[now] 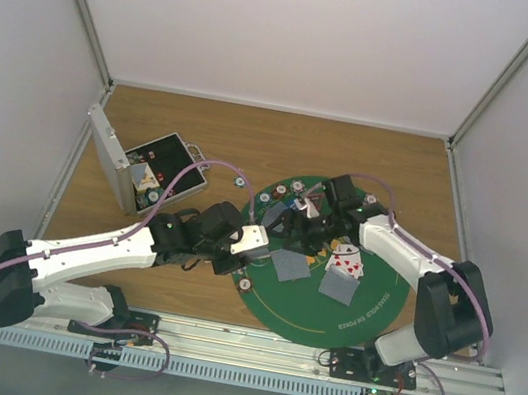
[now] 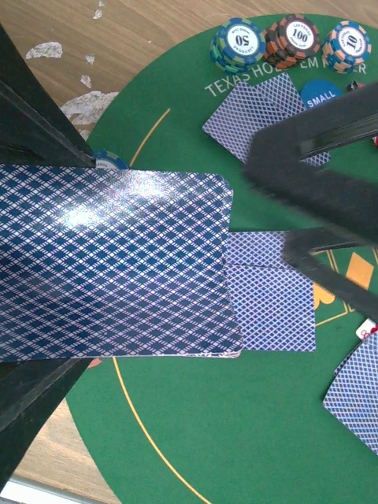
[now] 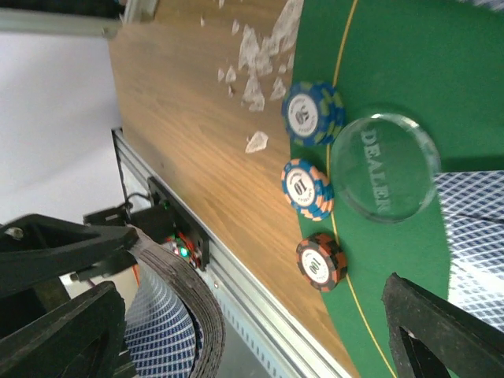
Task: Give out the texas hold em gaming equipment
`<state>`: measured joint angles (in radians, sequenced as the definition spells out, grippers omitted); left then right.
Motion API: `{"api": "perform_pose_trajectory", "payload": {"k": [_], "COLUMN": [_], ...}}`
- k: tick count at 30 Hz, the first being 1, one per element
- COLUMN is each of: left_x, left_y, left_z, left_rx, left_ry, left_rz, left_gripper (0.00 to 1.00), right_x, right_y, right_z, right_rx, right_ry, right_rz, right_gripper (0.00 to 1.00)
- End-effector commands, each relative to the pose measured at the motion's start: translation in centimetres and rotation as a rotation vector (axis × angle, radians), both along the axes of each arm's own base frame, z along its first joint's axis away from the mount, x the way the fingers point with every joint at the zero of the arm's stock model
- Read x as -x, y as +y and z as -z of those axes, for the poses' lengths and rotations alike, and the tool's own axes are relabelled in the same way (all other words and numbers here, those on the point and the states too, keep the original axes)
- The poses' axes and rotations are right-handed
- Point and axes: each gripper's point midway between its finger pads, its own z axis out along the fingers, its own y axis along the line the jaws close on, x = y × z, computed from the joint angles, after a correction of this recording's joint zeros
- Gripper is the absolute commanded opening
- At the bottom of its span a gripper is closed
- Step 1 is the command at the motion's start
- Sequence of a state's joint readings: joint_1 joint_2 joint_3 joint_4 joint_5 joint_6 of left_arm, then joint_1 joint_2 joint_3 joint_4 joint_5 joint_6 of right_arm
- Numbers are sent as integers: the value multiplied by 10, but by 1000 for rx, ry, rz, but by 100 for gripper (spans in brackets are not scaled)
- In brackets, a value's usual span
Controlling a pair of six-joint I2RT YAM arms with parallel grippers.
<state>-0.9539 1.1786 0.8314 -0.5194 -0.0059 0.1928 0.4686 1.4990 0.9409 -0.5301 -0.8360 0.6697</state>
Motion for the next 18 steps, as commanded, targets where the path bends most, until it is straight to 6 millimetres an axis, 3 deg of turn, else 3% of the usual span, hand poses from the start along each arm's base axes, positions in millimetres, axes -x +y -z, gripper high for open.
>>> {"api": "perform_pose_trajectory", "payload": {"k": [1,12,18], "left_x": [-3,-3,-3], "left_y": [-6,-8,-8], "left_z": [-12,-11,-10], "left_rx": [53,55,53], "left_ry": [-44,-40,-38], "left_rz": [-2,4,4], "left_gripper": [56,56,56], "right_x": [14,27,28], "right_y": [22,27,28], "right_z": [-1,9,8], "right_rx": [-28,-19,-27], "right_ry": [4,31,32], "right_rz": [-101,-148,-158], "right_gripper": [89,78,76]}}
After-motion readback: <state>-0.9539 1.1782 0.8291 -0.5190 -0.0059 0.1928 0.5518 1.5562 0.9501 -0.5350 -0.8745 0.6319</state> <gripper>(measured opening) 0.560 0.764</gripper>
